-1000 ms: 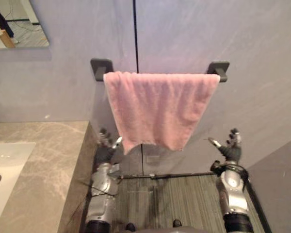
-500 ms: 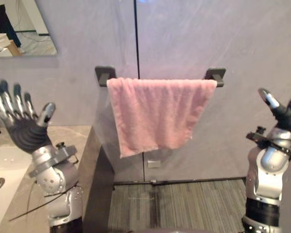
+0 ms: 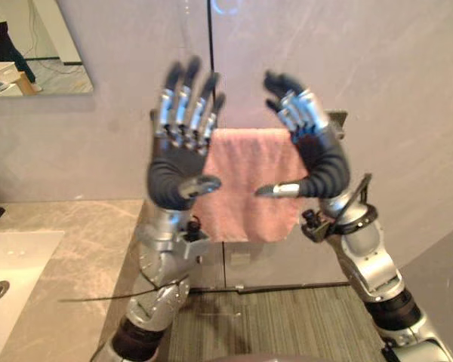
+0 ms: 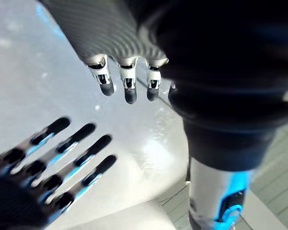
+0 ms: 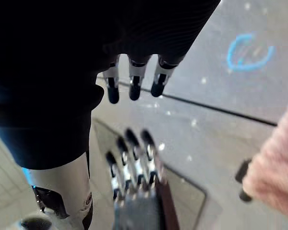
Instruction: Organize washtable
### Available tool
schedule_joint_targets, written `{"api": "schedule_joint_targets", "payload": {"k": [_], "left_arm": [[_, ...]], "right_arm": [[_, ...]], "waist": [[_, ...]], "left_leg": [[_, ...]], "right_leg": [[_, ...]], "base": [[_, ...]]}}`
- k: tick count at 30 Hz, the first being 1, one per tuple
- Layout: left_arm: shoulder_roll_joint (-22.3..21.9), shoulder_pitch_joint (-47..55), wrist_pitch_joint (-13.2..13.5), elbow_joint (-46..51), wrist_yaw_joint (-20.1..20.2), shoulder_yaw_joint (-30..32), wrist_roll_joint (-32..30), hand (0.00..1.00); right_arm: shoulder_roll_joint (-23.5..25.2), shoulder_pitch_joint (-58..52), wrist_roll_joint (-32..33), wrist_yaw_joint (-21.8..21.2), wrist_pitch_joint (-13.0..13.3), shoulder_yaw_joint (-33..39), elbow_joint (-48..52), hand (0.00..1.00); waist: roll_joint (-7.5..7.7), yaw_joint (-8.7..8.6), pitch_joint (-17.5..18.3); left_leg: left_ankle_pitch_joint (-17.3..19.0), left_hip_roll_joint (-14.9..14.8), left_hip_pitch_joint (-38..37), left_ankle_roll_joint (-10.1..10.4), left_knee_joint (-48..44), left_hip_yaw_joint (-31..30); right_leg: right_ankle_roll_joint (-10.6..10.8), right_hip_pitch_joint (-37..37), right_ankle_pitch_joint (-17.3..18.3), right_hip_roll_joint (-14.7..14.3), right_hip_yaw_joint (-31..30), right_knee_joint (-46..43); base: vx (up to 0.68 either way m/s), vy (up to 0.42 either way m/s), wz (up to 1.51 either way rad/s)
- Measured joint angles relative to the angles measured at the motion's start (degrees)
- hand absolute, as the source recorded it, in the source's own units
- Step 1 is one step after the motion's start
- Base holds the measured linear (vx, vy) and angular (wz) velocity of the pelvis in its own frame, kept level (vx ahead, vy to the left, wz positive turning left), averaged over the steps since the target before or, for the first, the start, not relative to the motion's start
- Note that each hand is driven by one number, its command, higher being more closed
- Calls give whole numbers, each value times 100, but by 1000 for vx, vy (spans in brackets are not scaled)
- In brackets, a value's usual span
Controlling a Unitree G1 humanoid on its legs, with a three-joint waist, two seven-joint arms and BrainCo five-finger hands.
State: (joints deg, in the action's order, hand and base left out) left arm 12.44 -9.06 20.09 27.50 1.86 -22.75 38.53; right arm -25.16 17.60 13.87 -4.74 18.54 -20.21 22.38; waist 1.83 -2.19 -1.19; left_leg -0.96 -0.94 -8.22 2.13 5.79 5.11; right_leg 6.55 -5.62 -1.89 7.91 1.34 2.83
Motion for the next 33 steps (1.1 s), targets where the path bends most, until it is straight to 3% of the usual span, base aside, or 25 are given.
{"api": "schedule_joint_targets", "payload": {"k": [9,16,25,33], "left_arm": [[349,144,-538,-1076,280,-412,409,0],[365,183,-892,-1779,278,-558,401,0],[363,147,-1117,-2615,185,-591,77,0],[195,-158,-1148,-3034,154,-322,-220,0]], "right_arm": [[-723,-587,111,-359,-136,-281,-869,0],[-721,-688,-497,-342,-153,-514,-1639,0],[62,-665,-1394,-25,-315,-645,-2651,0],[861,-328,-1797,263,-404,-211,-3284,0]], "waist": [[-10,-7,15],[-12,-11,16],[36,-9,-11],[259,-4,-160]], "left_leg": [[-13,-5,26,-11,-35,85],[-13,-4,50,-12,-37,109],[-14,-10,188,-13,-41,58],[-13,-6,242,-17,-42,-15]], "right_leg": [[-3,143,58,-9,-104,-138],[-3,189,58,-9,-130,-157],[-28,145,-93,1,-72,128],[-29,126,-92,27,4,129]], "base": [[-23,-17,-5],[-27,-17,-2],[-24,-18,2],[-22,-27,5]]}}
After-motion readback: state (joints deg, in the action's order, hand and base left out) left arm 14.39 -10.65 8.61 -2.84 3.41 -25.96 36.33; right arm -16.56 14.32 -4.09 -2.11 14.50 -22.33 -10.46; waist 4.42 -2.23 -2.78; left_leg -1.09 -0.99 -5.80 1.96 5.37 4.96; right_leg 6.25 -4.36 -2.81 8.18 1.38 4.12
